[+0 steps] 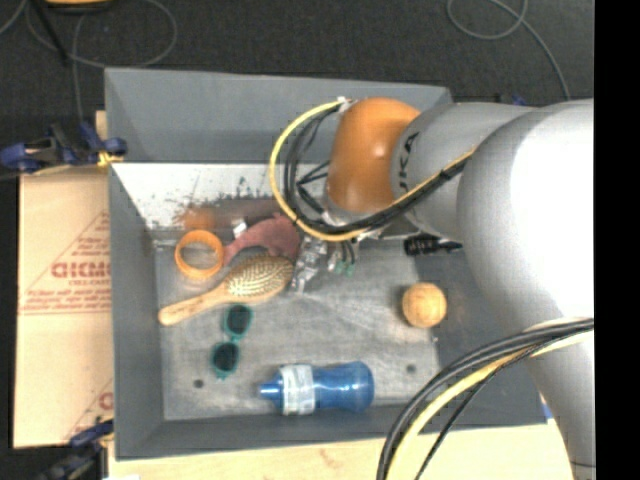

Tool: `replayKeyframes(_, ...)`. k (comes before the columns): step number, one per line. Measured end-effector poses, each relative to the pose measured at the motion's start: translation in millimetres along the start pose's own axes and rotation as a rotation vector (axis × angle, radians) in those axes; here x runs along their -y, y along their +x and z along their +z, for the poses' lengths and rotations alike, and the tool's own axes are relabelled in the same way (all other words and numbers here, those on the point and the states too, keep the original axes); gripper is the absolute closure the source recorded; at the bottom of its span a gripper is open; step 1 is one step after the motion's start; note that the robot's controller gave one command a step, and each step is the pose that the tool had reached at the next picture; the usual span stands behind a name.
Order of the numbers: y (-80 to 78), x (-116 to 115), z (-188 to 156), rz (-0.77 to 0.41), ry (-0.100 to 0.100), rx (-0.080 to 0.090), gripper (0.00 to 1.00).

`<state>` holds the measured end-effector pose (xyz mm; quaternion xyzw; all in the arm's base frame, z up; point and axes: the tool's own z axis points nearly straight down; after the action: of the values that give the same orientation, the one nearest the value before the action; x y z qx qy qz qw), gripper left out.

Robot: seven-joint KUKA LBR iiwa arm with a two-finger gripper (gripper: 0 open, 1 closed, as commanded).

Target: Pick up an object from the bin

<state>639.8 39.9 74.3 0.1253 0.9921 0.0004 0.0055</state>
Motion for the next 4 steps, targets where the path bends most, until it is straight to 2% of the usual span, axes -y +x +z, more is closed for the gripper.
replayKeyframes(1,0.0,0.0,0.0,-0.001,0.0,0.0,1.0)
replayKeyframes(2,-1.9,9.8,-46.7,0.019,0.002,-0.013,1.0)
replayKeyframes(3,-3.5,12.1,-87.7,0.02,0.003,-0.006,0.0)
replayKeyframes(4,-2.6,12.3,-76.8,0.019,0.004,-0.007,0.0)
